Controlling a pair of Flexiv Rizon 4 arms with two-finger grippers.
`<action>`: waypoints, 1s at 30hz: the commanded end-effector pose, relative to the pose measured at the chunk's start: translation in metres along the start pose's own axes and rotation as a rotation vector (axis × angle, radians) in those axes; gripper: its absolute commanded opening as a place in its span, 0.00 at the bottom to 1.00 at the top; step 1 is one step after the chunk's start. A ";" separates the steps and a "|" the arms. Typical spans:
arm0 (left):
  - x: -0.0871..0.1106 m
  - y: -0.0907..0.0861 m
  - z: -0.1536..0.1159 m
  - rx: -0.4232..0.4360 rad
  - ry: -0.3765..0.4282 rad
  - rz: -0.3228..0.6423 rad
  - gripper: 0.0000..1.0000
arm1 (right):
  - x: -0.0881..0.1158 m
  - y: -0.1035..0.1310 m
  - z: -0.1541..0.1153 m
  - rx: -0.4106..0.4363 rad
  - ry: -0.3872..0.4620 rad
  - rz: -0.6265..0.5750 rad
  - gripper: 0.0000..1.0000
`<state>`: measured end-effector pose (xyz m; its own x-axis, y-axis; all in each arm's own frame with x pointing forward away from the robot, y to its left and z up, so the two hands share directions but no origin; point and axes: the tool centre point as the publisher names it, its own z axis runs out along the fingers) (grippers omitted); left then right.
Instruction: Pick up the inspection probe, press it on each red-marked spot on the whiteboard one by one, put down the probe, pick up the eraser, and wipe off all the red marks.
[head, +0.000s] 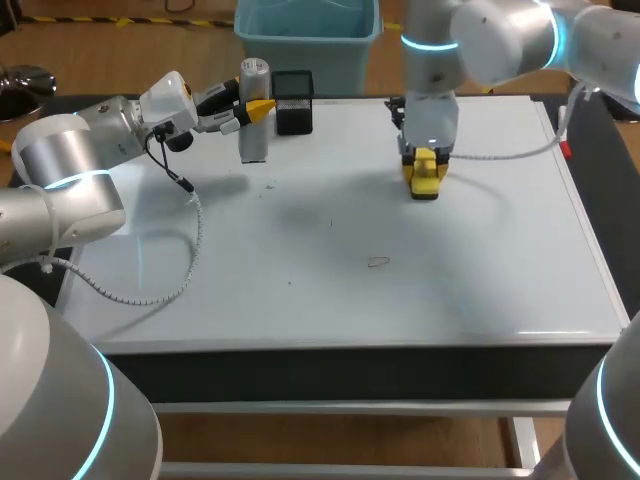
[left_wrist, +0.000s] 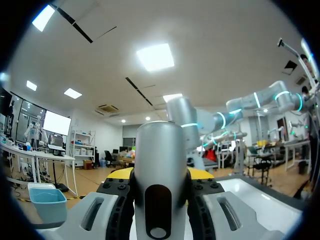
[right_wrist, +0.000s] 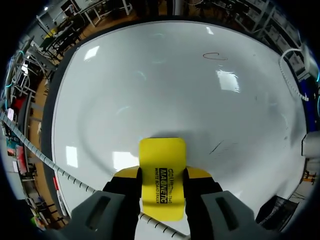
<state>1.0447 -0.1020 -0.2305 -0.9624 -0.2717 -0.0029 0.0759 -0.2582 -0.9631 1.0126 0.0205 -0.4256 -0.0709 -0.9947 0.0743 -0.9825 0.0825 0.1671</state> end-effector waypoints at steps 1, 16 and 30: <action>0.001 -0.001 0.001 0.000 -0.002 0.002 0.00 | 0.014 -0.001 -0.005 0.013 -0.024 0.001 0.00; 0.001 -0.001 0.001 0.000 -0.002 0.002 0.00 | 0.086 -0.044 -0.042 0.054 -0.022 0.111 0.00; 0.001 -0.001 0.001 0.000 -0.002 0.002 0.00 | 0.112 -0.065 -0.045 0.018 -0.047 0.161 0.00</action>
<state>1.0447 -0.1020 -0.2305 -0.9624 -0.2717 -0.0030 0.0759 -0.2582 -0.9631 1.0711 -0.0926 -0.3841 -0.2366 -0.9703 0.0501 -0.9619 0.2412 0.1289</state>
